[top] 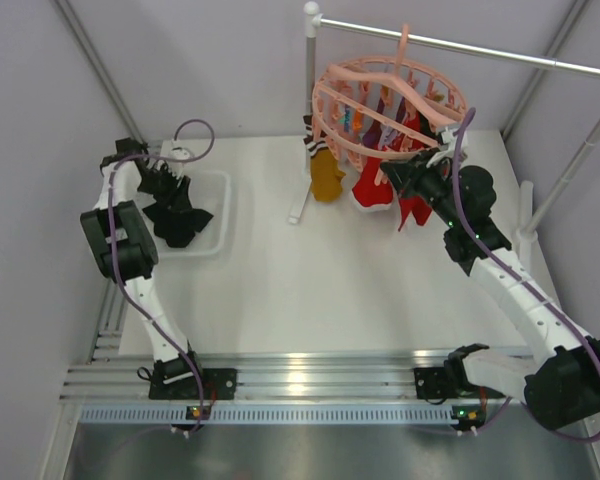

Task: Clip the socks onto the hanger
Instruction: Pick up the sock from the bin, then clamp the sock onto the hanger.

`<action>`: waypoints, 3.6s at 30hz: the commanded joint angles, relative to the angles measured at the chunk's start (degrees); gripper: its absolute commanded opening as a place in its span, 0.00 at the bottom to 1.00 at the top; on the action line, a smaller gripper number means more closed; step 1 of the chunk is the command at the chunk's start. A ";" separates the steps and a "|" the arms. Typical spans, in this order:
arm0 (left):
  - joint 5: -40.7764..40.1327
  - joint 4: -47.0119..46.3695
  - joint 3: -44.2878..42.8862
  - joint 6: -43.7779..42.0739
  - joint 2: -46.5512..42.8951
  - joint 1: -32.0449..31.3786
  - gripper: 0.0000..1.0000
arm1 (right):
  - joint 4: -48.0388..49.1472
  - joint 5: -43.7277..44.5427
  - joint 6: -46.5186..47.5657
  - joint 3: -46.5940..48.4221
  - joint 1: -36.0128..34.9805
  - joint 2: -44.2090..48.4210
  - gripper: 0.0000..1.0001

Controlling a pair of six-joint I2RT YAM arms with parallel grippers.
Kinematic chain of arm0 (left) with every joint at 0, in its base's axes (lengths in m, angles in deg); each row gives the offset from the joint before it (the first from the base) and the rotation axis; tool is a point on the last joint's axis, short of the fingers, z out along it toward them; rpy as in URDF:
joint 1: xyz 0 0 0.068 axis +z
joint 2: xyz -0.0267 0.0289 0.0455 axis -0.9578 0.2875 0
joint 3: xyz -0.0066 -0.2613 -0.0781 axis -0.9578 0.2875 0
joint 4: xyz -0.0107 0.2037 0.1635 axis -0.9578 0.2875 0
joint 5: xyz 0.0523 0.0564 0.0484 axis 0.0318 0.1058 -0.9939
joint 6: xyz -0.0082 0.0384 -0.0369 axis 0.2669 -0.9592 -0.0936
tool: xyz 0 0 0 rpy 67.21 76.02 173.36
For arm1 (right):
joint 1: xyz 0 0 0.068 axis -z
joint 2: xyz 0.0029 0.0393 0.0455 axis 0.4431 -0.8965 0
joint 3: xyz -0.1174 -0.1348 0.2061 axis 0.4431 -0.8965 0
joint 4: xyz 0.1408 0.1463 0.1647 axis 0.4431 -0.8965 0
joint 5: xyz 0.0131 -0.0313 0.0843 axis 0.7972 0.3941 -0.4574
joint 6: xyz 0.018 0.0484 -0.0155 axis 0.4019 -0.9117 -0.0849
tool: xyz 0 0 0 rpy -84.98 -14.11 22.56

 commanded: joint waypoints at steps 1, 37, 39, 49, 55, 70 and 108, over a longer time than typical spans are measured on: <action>9.15 7.56 -4.41 -16.75 -4.25 0.11 0.61 | 1.01 -0.81 0.38 2.73 0.97 -0.37 0.00; -0.61 17.32 -7.85 -42.71 8.15 -7.28 0.10 | 0.04 -0.28 0.55 3.26 1.32 -1.08 0.00; 0.98 16.26 -7.93 -40.08 6.74 -7.45 0.00 | 0.04 -0.28 0.46 3.26 1.41 -0.99 0.00; 12.58 2.05 -5.22 -4.95 -7.91 -6.05 0.00 | -0.23 -0.19 0.20 4.05 1.41 -0.81 0.00; 12.50 -10.88 1.11 15.52 -17.85 -5.70 0.00 | -0.14 -0.11 -0.24 4.23 1.41 -0.55 0.00; -3.48 -50.78 28.25 63.98 -47.21 -23.61 0.00 | 1.80 -0.63 -3.40 4.32 1.50 -1.43 0.00; -14.13 -99.93 36.81 88.34 -27.02 -56.23 0.00 | 2.24 -3.97 -12.98 4.93 3.43 -3.80 0.00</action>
